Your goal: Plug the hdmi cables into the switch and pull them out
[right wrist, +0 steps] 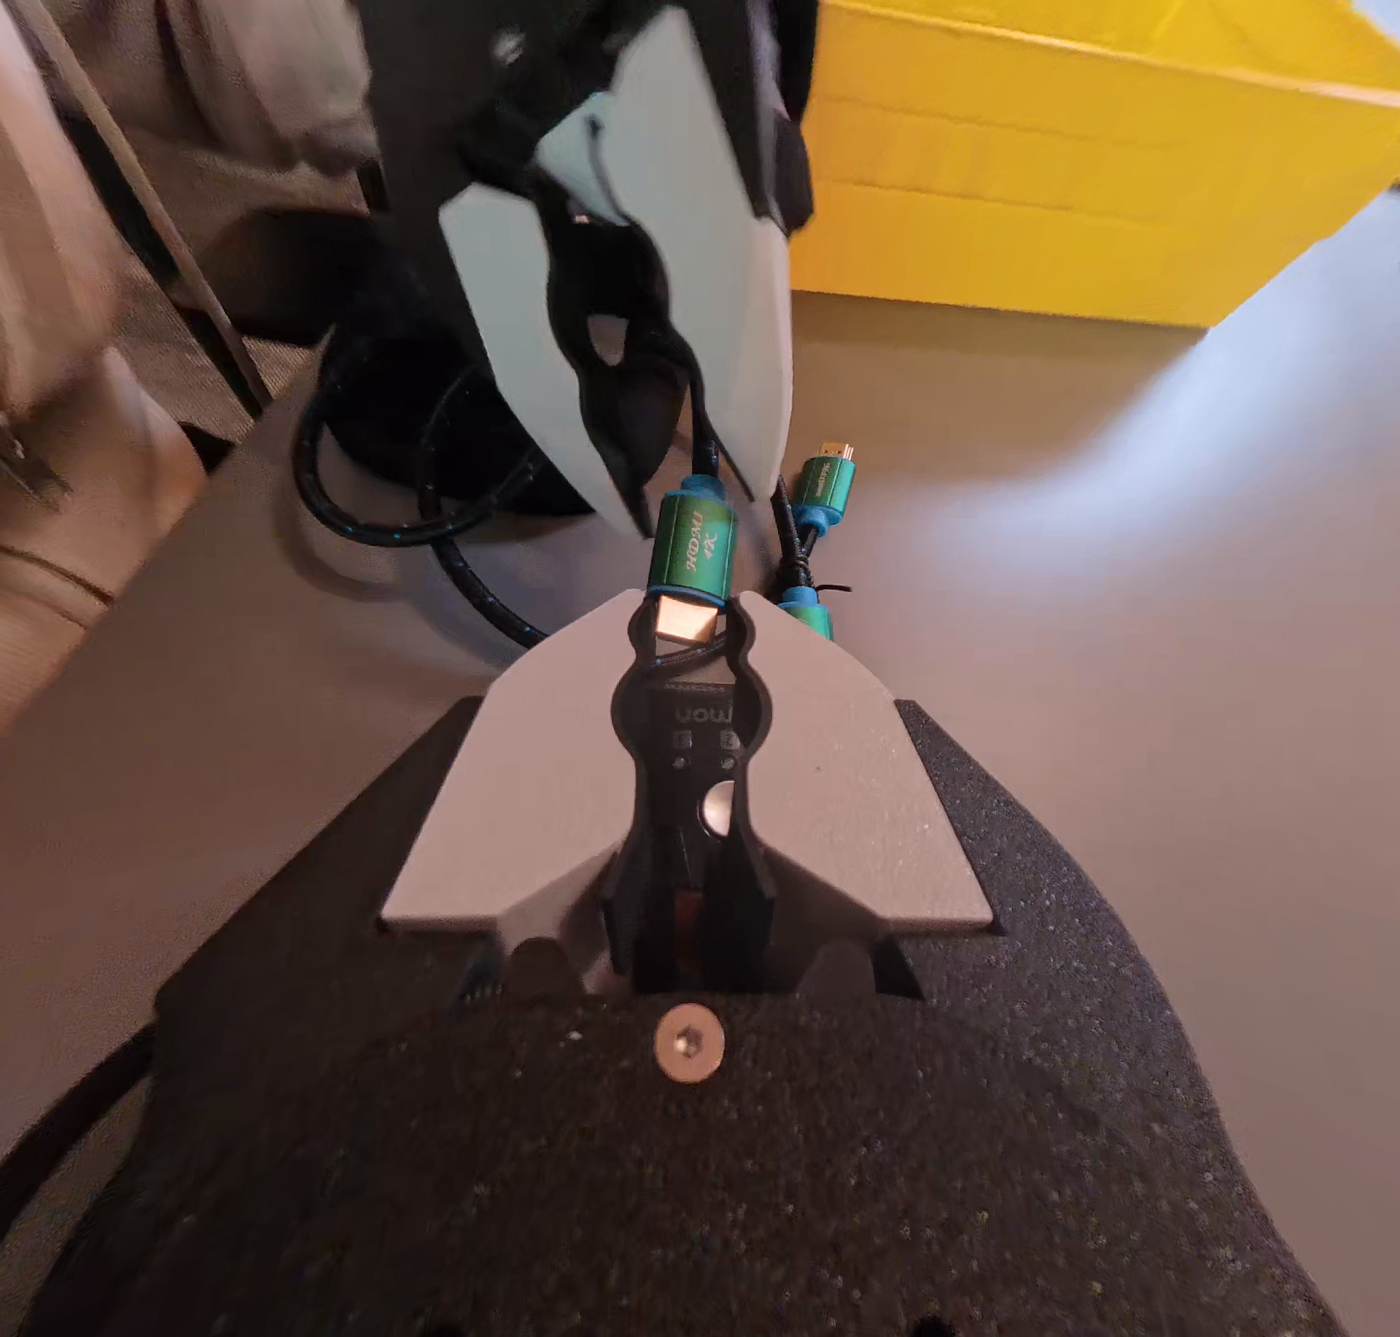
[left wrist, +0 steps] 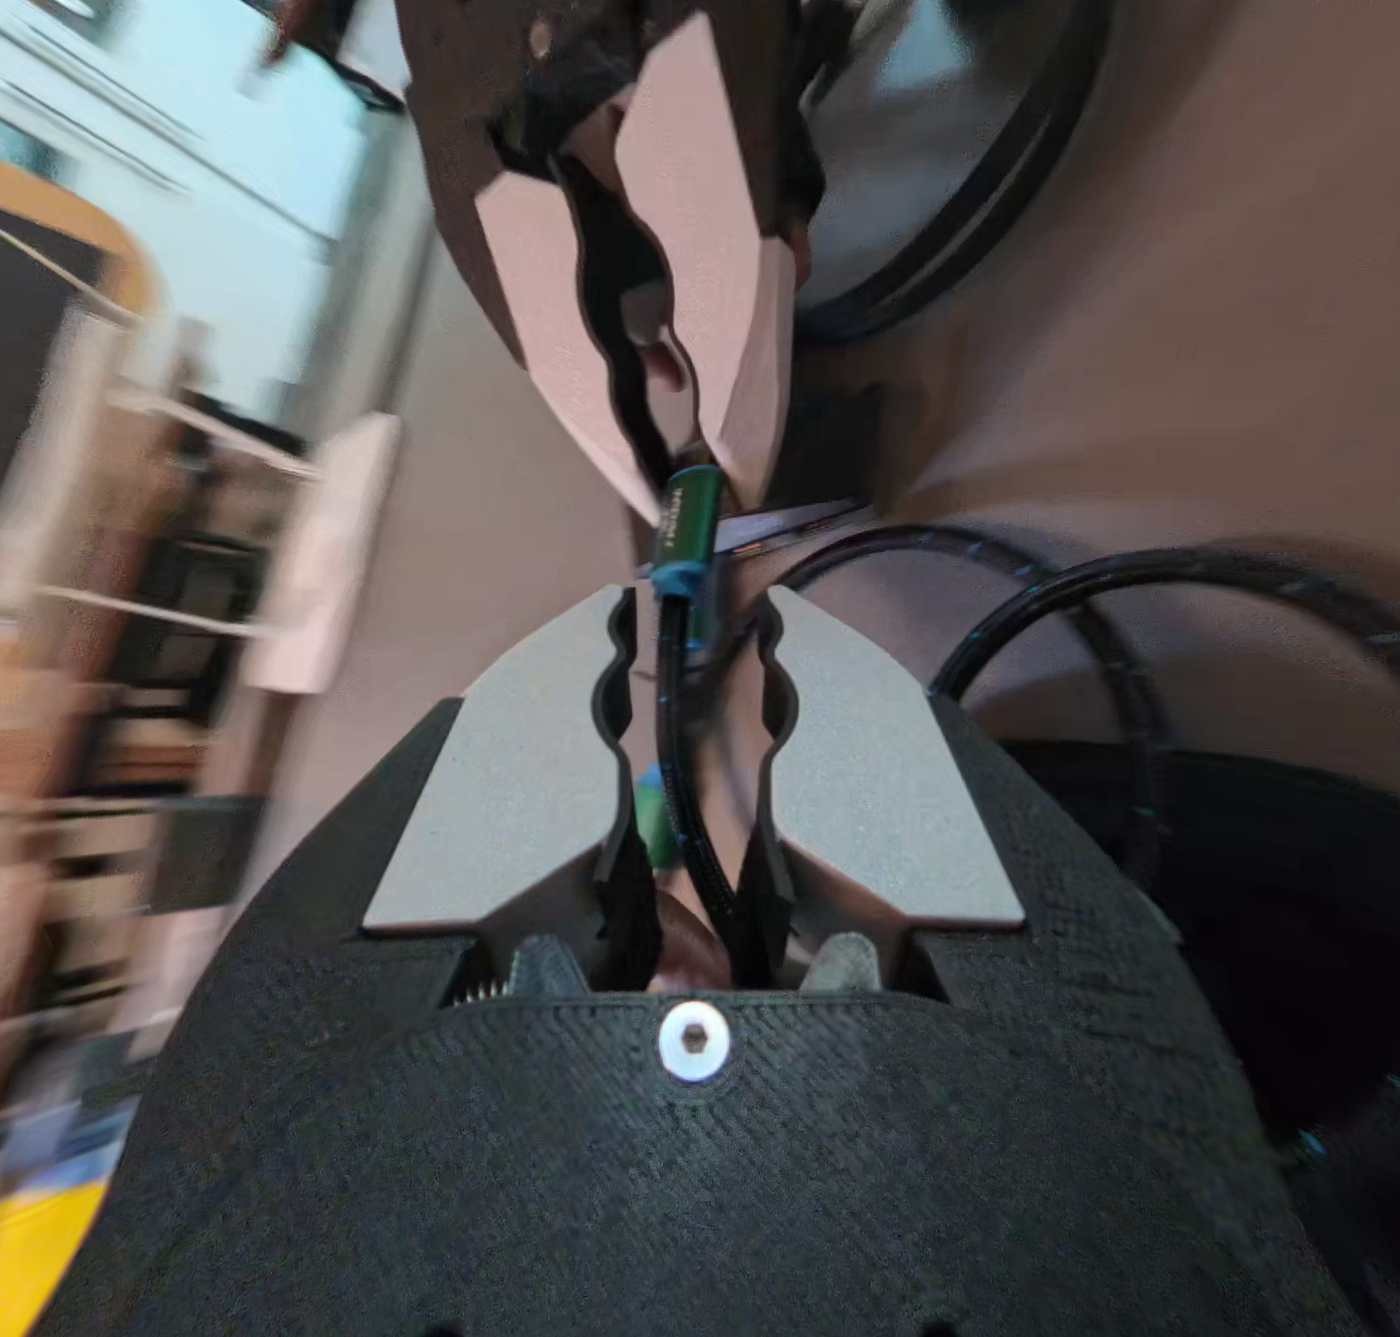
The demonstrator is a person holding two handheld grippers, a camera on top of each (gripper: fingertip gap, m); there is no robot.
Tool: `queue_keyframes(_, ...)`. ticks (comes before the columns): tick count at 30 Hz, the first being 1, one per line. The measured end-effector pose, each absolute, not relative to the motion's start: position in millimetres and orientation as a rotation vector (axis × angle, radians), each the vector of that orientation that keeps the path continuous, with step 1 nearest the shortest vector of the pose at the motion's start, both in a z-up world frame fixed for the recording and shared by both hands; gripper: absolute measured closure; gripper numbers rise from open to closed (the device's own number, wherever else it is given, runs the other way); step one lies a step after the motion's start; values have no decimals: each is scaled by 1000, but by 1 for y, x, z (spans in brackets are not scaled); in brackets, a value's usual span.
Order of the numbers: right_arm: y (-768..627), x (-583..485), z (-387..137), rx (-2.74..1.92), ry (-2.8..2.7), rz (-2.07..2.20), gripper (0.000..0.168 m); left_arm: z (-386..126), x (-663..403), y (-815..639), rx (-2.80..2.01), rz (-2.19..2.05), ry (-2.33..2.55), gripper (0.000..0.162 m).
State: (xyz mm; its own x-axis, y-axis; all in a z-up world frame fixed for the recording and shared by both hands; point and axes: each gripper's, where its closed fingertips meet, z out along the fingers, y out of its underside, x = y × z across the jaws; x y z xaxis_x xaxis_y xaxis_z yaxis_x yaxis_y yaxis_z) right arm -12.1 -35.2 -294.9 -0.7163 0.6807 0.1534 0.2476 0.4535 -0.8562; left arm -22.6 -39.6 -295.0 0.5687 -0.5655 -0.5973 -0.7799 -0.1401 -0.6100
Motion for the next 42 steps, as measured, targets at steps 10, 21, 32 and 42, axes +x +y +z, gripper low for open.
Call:
queue_keyframes(10,-30,-15,-300,-568,-2201,945,152,-299,-18,-43,-1995,-275,857,140)
queue_keyframes(21,-35,-9,-302,-617,-2234,1043,151,-302,-18,-45,-1996,-275,916,152)
queue_keyframes(32,26,18,-329,-1015,-2388,885,111,-323,-40,-36,-1967,324,1274,155)
queue_keyframes(42,-29,-9,-287,-1074,-2224,1429,130,-304,-39,-29,-1687,721,1452,155)
